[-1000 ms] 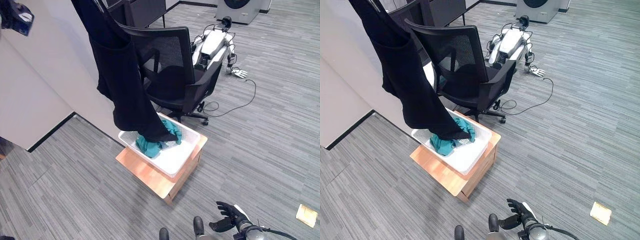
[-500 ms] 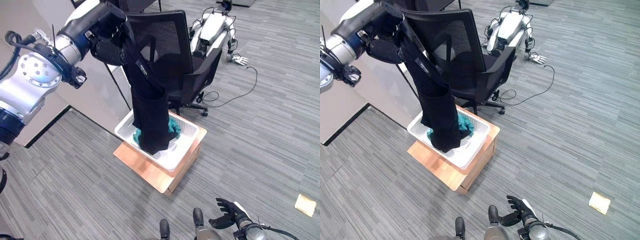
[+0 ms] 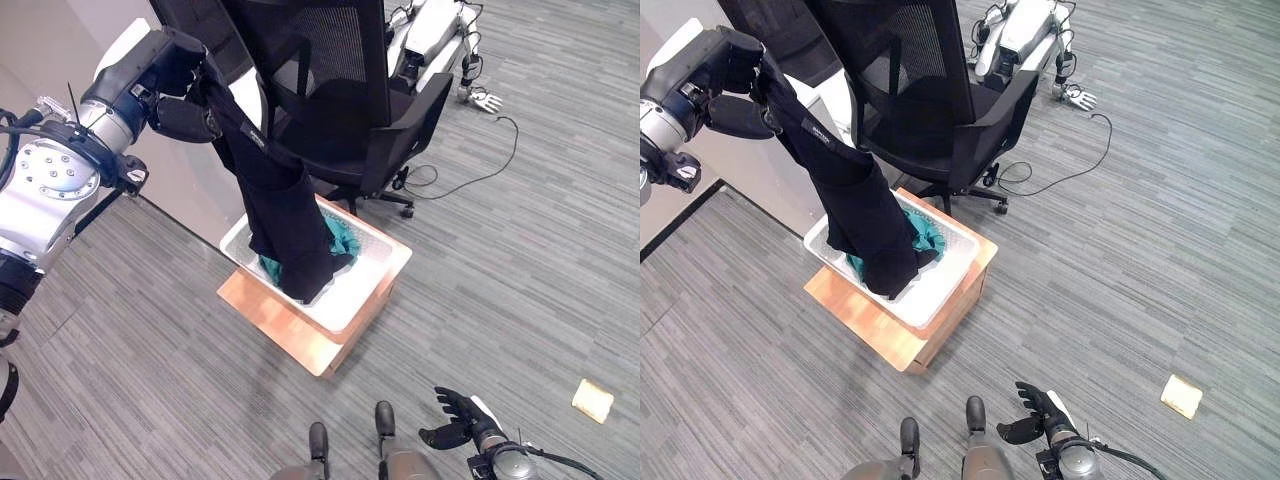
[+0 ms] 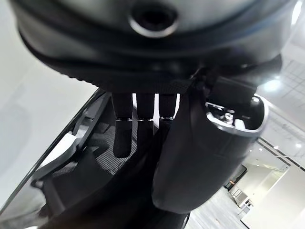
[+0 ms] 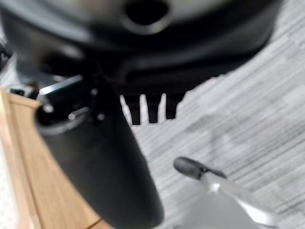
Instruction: Pick up bed clothes into laundry basket.
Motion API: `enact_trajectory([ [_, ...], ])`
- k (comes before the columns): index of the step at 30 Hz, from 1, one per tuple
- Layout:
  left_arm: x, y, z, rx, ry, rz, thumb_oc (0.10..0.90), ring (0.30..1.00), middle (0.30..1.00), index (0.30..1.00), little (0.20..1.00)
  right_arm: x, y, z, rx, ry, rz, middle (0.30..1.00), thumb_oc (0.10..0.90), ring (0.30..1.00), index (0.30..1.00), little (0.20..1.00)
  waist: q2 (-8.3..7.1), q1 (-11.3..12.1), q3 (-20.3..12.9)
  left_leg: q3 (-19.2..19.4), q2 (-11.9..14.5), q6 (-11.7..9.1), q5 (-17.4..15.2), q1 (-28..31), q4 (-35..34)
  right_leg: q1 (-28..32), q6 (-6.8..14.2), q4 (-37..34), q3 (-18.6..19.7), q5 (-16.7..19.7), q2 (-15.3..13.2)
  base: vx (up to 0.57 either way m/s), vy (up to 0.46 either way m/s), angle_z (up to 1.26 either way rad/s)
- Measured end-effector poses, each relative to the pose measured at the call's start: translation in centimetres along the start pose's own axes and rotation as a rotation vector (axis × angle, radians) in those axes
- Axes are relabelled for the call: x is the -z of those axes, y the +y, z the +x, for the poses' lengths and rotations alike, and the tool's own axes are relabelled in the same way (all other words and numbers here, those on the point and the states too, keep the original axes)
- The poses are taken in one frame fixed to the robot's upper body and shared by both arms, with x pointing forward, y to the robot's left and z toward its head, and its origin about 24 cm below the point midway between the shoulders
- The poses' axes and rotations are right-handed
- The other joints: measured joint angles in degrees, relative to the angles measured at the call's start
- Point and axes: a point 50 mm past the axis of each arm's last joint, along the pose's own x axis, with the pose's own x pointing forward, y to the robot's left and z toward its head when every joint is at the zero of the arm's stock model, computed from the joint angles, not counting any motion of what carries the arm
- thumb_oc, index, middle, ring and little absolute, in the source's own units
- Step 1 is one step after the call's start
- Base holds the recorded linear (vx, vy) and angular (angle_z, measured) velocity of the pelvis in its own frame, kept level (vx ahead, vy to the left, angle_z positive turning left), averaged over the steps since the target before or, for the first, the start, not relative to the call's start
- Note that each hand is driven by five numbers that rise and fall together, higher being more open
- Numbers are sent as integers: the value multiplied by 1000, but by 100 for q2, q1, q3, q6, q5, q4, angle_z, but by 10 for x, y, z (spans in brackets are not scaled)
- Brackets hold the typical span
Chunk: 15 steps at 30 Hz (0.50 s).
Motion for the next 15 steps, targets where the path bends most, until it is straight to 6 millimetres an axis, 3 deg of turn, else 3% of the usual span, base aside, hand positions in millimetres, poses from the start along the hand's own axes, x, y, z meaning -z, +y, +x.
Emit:
enact_trajectory([
  [6, 2, -3, -1, 12, 3, -3, 400, 300, 300, 300, 300, -2, 2, 0, -10, -7, -8, 900, 800, 900, 900, 900, -21, 4, 75, -5, -4, 0, 0, -91, 1, -86, 0, 0, -3, 1, -5, 0, 0, 0],
  [15, 0, -14, -3, 50, -12, -13, 400, 300, 300, 300, 300, -6, 2, 2, -8, -24, -10, 900, 800, 900, 900, 900, 129, -18, 263, 32, -6, 0, 1, -175, 1, -193, -3, 0, 22, 7, -3, 0, -2, -2],
])
